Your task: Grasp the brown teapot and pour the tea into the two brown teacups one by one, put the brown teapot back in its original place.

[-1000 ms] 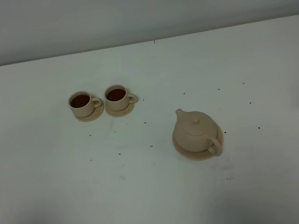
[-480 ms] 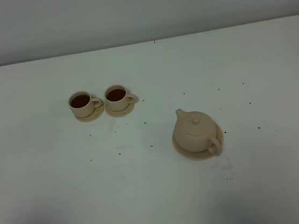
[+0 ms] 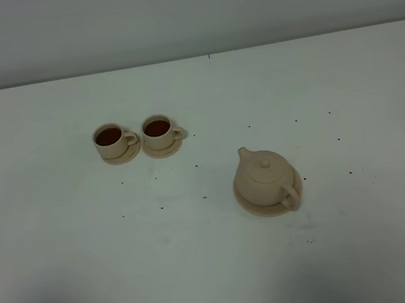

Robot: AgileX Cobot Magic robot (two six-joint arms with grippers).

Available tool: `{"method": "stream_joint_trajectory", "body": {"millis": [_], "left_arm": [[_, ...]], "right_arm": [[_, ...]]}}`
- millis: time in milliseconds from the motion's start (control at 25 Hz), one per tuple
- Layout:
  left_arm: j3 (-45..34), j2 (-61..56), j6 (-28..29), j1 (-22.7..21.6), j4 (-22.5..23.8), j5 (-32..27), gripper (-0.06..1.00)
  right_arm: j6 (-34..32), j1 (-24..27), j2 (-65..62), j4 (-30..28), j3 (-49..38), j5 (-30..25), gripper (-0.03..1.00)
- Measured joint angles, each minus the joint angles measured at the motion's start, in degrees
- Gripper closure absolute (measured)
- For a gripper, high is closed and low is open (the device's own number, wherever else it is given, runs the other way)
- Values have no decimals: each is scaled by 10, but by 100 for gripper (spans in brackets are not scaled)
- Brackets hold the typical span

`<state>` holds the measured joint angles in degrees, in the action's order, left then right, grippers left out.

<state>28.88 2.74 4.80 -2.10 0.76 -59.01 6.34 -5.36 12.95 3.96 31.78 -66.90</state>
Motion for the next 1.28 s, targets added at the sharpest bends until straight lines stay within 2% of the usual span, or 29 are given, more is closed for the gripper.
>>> {"method": "stream_joint_trajectory", "body": {"millis": [80,200,680,840,1040,1280], "left_arm": [[0,0,0,0,0,0,55],[0,0,0,0,0,0,55],[0,0,0,0,0,0,55],[0,0,0,0,0,0,55],[0,0,0,0,0,0,55],[0,0,0,0,0,0,55]], "right_arm": [[3,0,-10,0,-23,30,52],[7,0,-17,0,-38,46,52],[10,0,-94,-2,-38,52,52],[8,0,-94,-3,-41,52,47],[8,0,-94,-4,-41,52,36],[8,0,-94,-4,-41,52,38]]}}
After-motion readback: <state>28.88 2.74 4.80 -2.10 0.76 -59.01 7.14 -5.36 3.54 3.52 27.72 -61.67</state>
